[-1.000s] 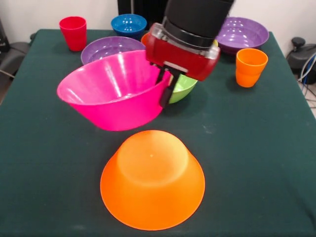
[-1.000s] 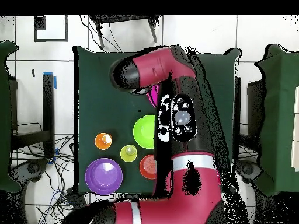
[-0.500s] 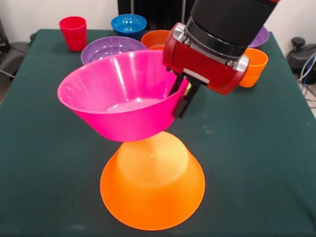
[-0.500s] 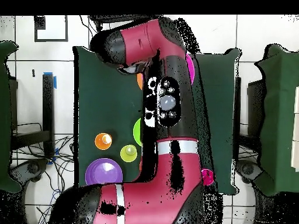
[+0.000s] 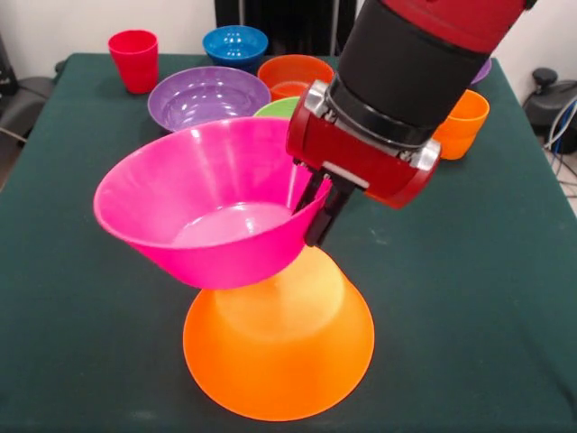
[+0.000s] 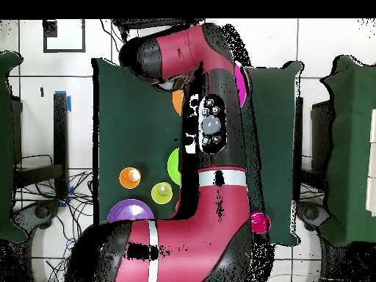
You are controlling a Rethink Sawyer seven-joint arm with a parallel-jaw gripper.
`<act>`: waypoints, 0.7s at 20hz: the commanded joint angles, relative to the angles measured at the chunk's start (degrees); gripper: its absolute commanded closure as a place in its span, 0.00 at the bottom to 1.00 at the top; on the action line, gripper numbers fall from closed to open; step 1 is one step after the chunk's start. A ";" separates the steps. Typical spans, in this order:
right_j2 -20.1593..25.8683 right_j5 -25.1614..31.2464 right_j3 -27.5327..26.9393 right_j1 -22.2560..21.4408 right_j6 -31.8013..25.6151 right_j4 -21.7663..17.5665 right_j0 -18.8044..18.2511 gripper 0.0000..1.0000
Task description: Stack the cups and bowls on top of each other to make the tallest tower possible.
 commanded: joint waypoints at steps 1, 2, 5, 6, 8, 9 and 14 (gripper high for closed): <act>-1.00 2.32 1.33 -0.09 -3.05 -1.05 1.99 1.00; -1.11 2.80 1.10 -0.05 -2.92 -0.91 2.22 1.00; -0.98 5.03 -1.18 0.89 -3.34 -0.45 2.77 1.00; -1.03 5.60 -1.54 0.98 -3.35 -0.20 2.96 1.00; -1.27 6.78 -2.08 1.06 -3.12 0.29 3.46 1.00; -1.50 6.84 -1.91 0.92 -2.81 0.54 3.65 1.00; -1.89 8.82 -4.52 2.09 -2.30 1.04 4.90 1.00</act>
